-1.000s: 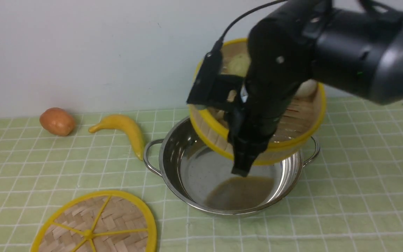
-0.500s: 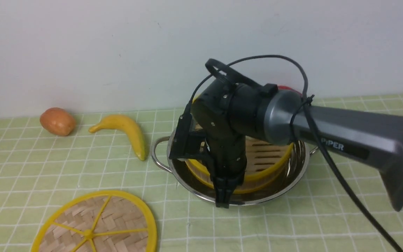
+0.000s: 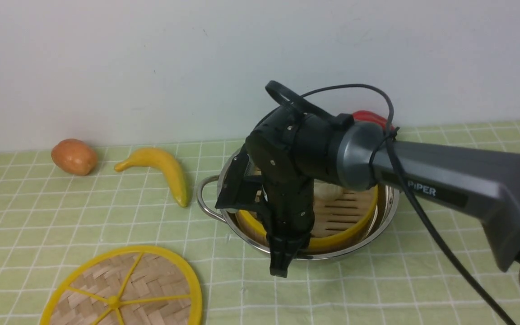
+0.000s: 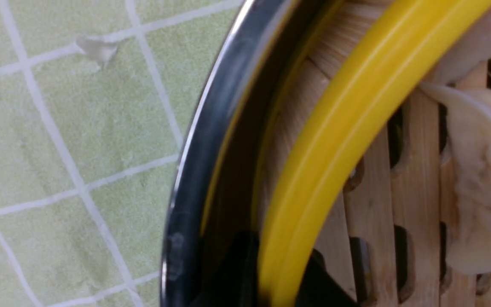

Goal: Place the steamer in the pot on the green tablecloth, and put the lid on the steamer.
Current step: 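Place the bamboo steamer basket of food into the steel pot with the right gripper, then grasp the bamboo steamer lid lying on the table by its centre knob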

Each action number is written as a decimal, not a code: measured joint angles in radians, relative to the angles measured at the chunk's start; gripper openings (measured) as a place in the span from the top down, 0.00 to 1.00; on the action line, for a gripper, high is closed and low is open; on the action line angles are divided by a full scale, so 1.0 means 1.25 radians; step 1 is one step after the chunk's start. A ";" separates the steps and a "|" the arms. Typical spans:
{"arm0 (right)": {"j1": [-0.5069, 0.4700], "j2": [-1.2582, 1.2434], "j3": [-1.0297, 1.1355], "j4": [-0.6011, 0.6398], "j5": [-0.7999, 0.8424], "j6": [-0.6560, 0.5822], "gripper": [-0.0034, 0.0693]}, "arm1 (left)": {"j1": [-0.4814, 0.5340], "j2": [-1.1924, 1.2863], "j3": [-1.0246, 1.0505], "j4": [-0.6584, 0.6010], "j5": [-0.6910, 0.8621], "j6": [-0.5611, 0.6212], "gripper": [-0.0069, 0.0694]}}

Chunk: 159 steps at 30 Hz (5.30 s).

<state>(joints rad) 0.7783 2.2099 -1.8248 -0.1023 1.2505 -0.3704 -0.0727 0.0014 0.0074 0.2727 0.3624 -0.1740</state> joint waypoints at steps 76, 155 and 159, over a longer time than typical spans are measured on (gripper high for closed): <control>0.000 -0.751 0.323 0.082 -0.060 0.377 0.95 | 0.000 0.000 0.000 0.000 0.000 0.000 0.59; -0.560 -1.765 1.467 0.059 -0.724 0.397 0.71 | 0.000 -0.001 0.000 0.217 -0.126 -0.006 0.59; -0.560 -1.765 1.467 0.059 -0.725 0.397 0.70 | 0.000 -0.001 0.000 0.017 -0.275 -0.133 0.59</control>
<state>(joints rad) 0.0785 0.0039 0.0084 -0.0283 0.3443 0.1252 -0.0727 -0.0003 0.0074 0.2942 0.0183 -0.3405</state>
